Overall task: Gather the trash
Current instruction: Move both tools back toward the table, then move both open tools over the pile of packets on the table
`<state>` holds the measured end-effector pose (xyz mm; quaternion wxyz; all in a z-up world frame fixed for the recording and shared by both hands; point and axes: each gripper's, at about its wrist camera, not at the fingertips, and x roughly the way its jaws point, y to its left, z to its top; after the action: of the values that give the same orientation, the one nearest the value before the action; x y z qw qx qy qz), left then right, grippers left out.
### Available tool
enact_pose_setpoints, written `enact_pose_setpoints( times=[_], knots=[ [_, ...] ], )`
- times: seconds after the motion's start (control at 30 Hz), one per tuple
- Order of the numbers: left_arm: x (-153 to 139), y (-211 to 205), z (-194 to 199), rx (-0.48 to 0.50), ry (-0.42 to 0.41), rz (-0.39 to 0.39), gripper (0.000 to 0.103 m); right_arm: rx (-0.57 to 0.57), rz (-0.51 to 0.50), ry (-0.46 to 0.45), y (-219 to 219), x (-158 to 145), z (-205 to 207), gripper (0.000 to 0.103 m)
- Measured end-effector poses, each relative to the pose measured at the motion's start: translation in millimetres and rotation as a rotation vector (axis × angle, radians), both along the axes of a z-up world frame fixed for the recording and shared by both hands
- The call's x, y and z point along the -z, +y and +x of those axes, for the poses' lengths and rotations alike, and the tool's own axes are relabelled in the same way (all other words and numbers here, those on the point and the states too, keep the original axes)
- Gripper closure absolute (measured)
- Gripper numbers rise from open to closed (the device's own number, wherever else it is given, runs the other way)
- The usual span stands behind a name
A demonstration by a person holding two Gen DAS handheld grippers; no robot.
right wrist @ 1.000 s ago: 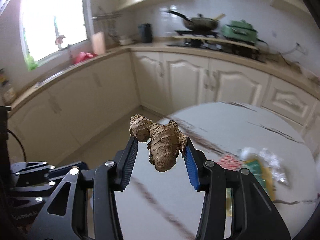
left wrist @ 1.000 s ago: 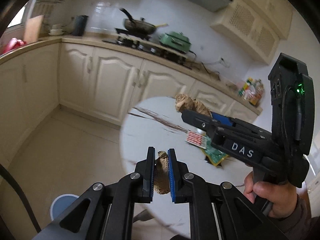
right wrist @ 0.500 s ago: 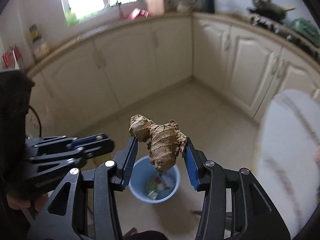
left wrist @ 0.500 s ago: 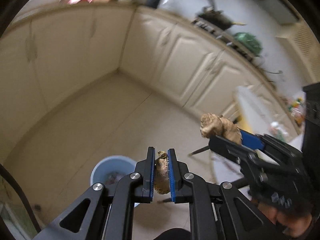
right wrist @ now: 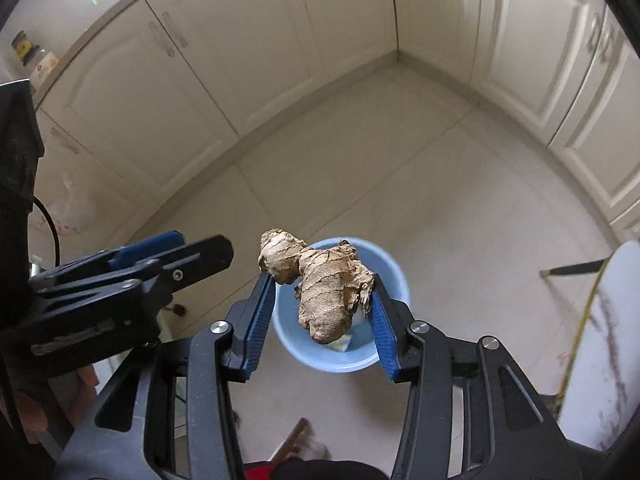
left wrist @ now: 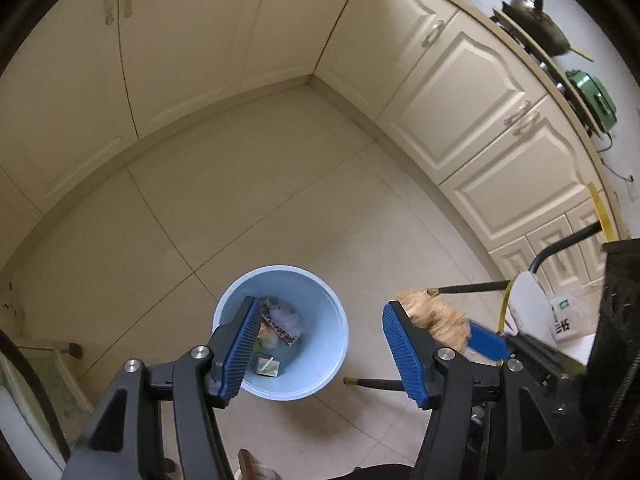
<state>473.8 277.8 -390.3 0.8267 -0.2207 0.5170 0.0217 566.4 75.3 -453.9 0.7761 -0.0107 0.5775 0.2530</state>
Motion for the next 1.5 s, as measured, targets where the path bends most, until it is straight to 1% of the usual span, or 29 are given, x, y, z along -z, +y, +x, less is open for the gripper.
enact_pose_setpoints(
  times=[0.03,0.1,0.17,0.23,0.3,0.33,0.4,0.5,0.53,0.6,0.63,0.7,0.77,0.83,0.9,0.97,1.0,1.03,1.1,1.13,1.2,1.27,1.37,1.4,1.47,1.5],
  knots=[
    [-3.2,-3.9,3.8,-0.005,0.003,0.002,0.044,0.0,0.006,0.014,0.7,4.1,1.1,0.056],
    [-6.3,-6.9,3.6,-0.016,0.001,0.014,0.044,-0.004,0.011,0.007,1.4,3.9,2.2,0.054],
    [-16.2,-19.0,-1.5,-0.024,-0.015,0.024,0.044,-0.01,0.012,-0.006,5.9,0.3,-2.5,0.049],
    [-29.9,-24.3,-12.6,-0.033,-0.042,0.039,0.044,-0.01,-0.009,-0.054,7.5,-9.4,-5.1,0.027],
    [-48.5,-33.4,-23.3,-0.049,-0.08,0.062,0.043,-0.01,-0.015,-0.101,4.3,-26.1,-8.5,0.026],
    [-60.0,-36.3,-29.2,-0.059,-0.106,0.075,0.043,-0.005,-0.022,-0.135,2.1,-37.2,-10.9,0.022],
    [-89.9,-50.3,-44.5,-0.077,-0.174,0.138,0.042,0.006,-0.042,-0.194,-1.8,-59.3,-18.5,0.013],
    [-129.4,-79.0,-64.1,-0.113,-0.246,0.319,0.038,0.032,-0.038,-0.287,-15.4,-99.1,-34.5,0.01],
    [-139.0,-87.6,-68.4,-0.11,-0.269,0.343,0.036,0.042,-0.036,-0.321,-22.4,-114.5,-40.9,0.008],
    [-163.2,-108.3,-82.3,-0.104,-0.337,0.367,0.029,0.063,-0.021,-0.383,-37.1,-141.8,-54.3,0.007],
    [-177.5,-121.9,-91.7,-0.113,-0.372,0.384,0.028,0.081,-0.021,-0.415,-44.2,-156.0,-60.8,0.004],
    [-198.1,-143.6,-108.3,-0.111,-0.433,0.394,0.025,0.105,-0.011,-0.476,-59.1,-182.4,-74.9,0.004],
    [-215.5,-167.0,-124.3,-0.108,-0.477,0.415,0.023,0.135,-0.003,-0.543,-78.4,-210.5,-89.8,0.003],
    [-229.7,-191.6,-142.9,-0.111,-0.521,0.448,0.019,0.163,0.008,-0.612,-98.7,-237.7,-110.0,0.0],
    [-248.5,-223.3,-165.4,-0.128,-0.576,0.489,0.01,0.191,0.012,-0.682,-112.2,-268.7,-127.4,0.0],
    [-255.4,-250.1,-196.8,-0.154,-0.631,0.518,0.008,0.21,0.023,-0.746,-129.9,-294.4,-148.9,0.0],
    [-264.6,-266.1,-209.4,-0.164,-0.675,0.523,0.006,0.223,0.024,-0.782,-139.7,-307.1,-161.2,0.0],
    [-262.5,-288.7,-219.5,-0.162,-0.713,0.522,0.005,0.233,0.023,-0.812,-146.0,-318.9,-171.5,0.0],
    [-269.4,-315.3,-233.2,-0.155,-0.771,0.516,0.001,0.253,0.019,-0.858,-156.5,-337.6,-191.3,0.0],
    [-273.4,-333.4,-244.8,-0.138,-0.805,0.52,0.001,0.268,0.018,-0.887,-165.5,-347.1,-203.4,0.0],
    [-281.2,-363.0,-257.3,-0.115,-0.842,0.537,0.001,0.294,0.016,-0.927,-178.8,-362.1,-222.3,0.0],
    [-283.0,-385.1,-266.2,-0.095,-0.871,0.54,0.001,0.321,0.022,-0.962,-194.6,-374.1,-241.6,0.0],
    [-282.1,-411.4,-281.8,-0.048,-0.91,0.517,0.001,0.369,0.023,-0.991,-223.7,-387.2,-262.9,0.0],
    [-283.0,-426.4,-284.0,-0.026,-0.922,0.514,0.001,0.382,0.02,-0.995,-231.0,-387.4,-268.5,0.0],
    [-272.8,-430.5,-291.0,0.006,-0.935,0.51,0.001,0.417,0.013,-1.009,-250.3,-390.5,-279.1,0.0],
    [-269.5,-423.5,-306.4,0.024,-0.941,0.508,0.001,0.435,0.006,-1.011,-259.1,-391.1,-282.3,0.0]
  ],
)
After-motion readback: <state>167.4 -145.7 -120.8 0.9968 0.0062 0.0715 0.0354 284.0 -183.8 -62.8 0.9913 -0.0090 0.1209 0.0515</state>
